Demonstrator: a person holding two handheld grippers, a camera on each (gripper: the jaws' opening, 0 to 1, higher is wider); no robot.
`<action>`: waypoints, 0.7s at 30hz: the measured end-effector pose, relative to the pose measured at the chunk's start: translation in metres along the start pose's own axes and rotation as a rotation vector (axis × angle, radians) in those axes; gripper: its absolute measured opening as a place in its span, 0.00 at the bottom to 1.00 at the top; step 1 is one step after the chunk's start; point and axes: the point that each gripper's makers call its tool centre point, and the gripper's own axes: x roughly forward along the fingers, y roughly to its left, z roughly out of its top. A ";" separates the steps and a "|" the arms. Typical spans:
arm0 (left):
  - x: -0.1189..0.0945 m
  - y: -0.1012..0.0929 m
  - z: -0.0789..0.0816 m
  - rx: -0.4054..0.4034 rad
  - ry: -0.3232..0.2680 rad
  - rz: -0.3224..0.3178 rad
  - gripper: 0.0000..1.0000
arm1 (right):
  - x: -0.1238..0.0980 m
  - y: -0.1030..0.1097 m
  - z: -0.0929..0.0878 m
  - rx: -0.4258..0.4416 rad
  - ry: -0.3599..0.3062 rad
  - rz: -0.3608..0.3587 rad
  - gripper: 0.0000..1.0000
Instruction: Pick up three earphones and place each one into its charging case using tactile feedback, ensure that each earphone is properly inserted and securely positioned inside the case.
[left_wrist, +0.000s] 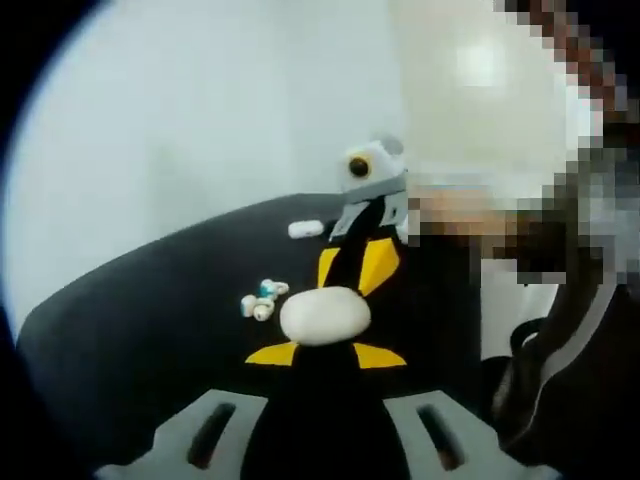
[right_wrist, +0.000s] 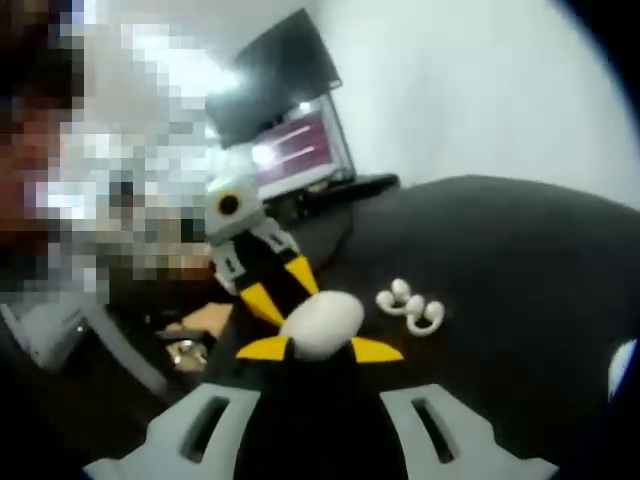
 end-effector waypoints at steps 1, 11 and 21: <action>0.001 0.000 0.000 0.010 0.006 0.007 0.20 | 0.000 0.001 0.000 -0.016 0.003 -0.006 0.22; -0.005 -0.006 -0.008 0.002 0.100 0.021 0.20 | -0.007 0.000 -0.001 -0.089 0.024 -0.021 0.15; 0.007 -0.003 -0.003 0.043 0.073 0.016 0.26 | 0.006 0.019 -0.023 -0.293 0.128 0.052 0.15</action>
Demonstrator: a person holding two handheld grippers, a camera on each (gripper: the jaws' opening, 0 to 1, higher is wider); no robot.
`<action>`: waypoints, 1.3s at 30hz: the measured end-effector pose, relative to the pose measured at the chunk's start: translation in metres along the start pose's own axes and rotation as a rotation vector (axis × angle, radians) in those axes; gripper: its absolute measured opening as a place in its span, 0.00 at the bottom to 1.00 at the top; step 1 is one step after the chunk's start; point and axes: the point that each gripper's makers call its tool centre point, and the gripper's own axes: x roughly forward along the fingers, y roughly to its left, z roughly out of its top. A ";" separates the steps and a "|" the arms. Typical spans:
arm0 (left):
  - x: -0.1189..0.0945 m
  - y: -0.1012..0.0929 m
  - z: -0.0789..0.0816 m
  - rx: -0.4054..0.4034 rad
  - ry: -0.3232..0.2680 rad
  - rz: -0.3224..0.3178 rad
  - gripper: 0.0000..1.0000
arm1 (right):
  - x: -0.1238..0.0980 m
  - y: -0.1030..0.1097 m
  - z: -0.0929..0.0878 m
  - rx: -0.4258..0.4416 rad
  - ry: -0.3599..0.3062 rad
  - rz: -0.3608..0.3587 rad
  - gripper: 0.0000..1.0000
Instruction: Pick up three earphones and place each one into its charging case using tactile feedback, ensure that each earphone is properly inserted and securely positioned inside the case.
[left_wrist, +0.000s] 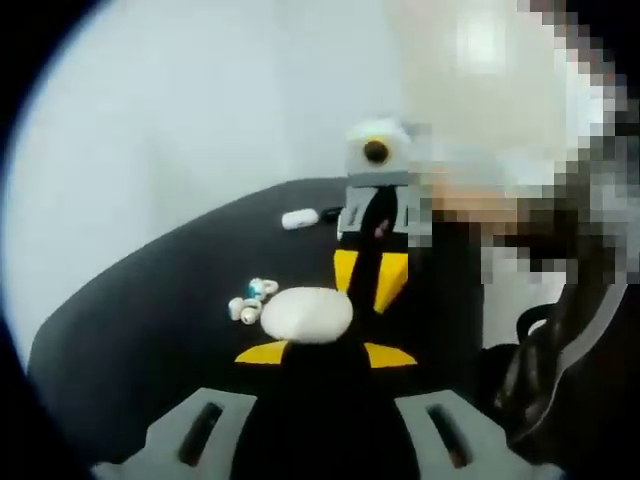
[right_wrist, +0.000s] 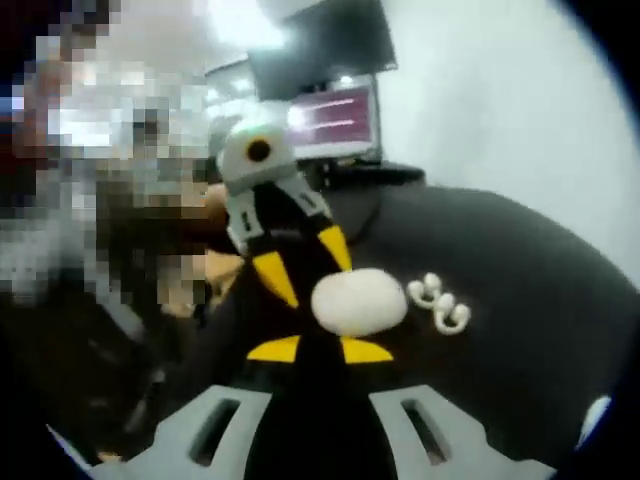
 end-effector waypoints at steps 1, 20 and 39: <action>0.001 0.000 0.001 0.002 -0.001 -0.005 0.29 | 0.001 0.002 0.001 -0.007 -0.004 0.011 0.15; 0.025 0.006 0.011 0.015 -0.024 -0.088 0.45 | -0.022 -0.049 0.012 0.195 -0.142 -0.156 0.31; 0.028 -0.011 0.025 0.084 -0.034 -0.212 0.43 | -0.019 -0.009 0.005 0.349 -0.093 0.031 0.34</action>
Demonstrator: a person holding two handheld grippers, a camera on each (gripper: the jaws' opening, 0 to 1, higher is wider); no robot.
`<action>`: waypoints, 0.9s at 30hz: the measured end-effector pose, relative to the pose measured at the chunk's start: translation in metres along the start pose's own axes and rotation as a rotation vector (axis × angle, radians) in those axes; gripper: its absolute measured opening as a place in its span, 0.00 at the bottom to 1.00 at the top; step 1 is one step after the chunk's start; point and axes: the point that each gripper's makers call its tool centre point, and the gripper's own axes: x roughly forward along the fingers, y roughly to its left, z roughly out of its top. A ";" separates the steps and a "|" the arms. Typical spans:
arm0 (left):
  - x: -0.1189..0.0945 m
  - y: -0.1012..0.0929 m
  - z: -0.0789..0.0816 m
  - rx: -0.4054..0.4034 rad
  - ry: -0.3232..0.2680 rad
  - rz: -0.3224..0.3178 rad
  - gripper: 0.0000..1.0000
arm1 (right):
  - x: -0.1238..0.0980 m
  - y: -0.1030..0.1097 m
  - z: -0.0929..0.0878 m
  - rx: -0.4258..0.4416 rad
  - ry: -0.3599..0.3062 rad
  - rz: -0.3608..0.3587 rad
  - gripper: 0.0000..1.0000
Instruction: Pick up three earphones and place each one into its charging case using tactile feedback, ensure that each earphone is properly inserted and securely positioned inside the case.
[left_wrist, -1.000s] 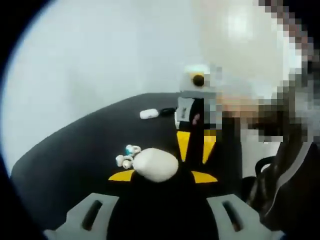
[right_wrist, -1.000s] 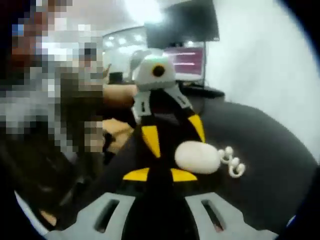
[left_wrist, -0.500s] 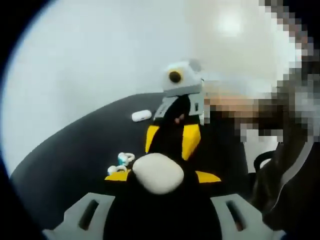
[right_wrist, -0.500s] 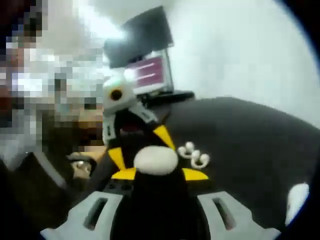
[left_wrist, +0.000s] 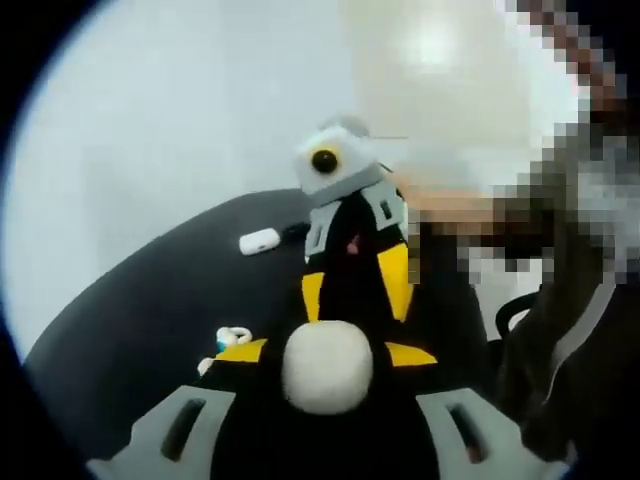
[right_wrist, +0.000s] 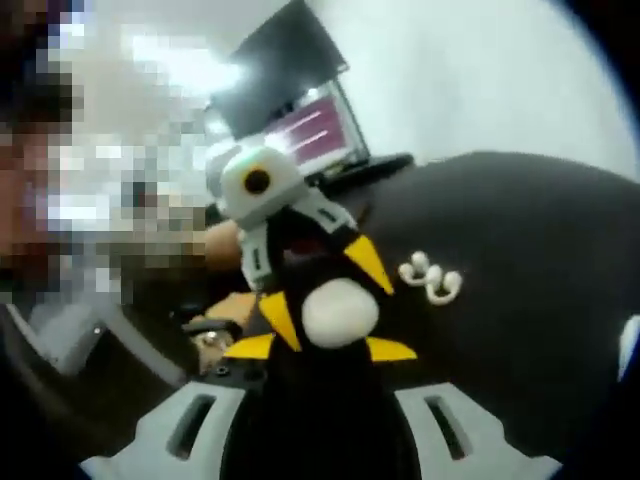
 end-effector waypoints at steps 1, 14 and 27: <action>-0.003 0.001 -0.001 0.001 0.003 0.001 0.43 | -0.001 -0.001 0.002 0.002 -0.008 -0.008 0.34; -0.001 0.004 -0.016 -0.179 0.035 -0.083 0.32 | -0.005 -0.025 0.005 0.115 -0.042 -0.067 0.29; 0.000 -0.004 -0.001 0.293 0.044 0.004 0.32 | 0.010 -0.009 0.007 0.131 -0.042 -0.001 0.28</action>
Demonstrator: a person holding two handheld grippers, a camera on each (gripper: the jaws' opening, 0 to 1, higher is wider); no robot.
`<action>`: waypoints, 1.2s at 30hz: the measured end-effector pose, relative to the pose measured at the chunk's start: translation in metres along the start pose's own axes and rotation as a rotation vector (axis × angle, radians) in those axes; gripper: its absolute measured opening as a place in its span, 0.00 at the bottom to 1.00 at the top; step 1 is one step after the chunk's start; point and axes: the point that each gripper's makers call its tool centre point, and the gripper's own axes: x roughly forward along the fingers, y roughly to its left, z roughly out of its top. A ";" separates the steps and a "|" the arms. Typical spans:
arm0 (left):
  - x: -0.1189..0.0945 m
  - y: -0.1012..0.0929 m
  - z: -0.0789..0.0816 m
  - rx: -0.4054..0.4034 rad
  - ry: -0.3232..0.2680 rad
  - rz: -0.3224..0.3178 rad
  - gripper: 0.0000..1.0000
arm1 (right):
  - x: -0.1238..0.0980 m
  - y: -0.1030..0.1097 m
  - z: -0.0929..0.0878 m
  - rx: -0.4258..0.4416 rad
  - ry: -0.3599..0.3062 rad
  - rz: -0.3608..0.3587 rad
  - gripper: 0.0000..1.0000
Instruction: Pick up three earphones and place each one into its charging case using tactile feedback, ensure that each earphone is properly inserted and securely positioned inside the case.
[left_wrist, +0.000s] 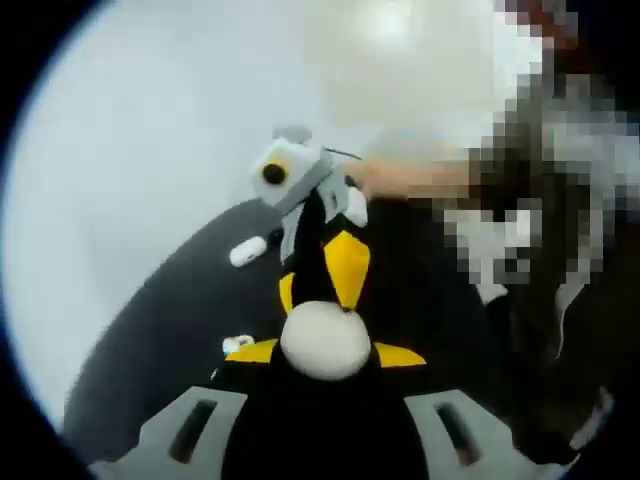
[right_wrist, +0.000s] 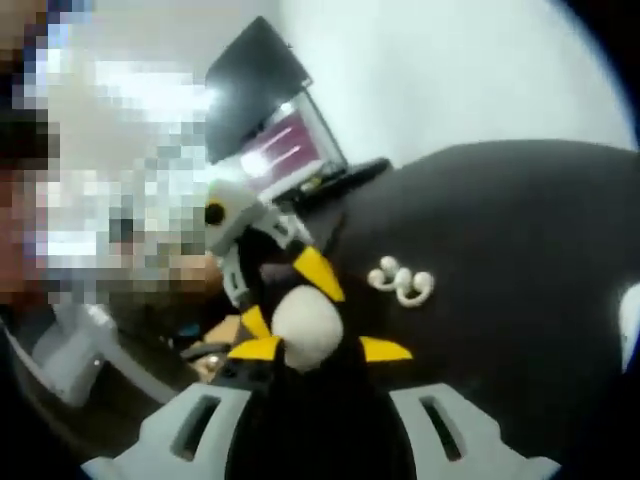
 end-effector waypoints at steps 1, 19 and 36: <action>0.001 -0.001 0.001 0.000 0.001 0.001 0.32 | 0.002 0.001 0.000 0.001 0.004 0.001 0.29; -0.007 -0.005 -0.006 -0.406 -0.180 -0.116 0.26 | -0.007 0.011 0.006 -0.634 0.031 -0.063 0.24; 0.002 -0.009 0.000 -0.424 -0.218 -0.125 0.19 | -0.013 0.015 0.024 -0.567 -0.070 -0.045 0.27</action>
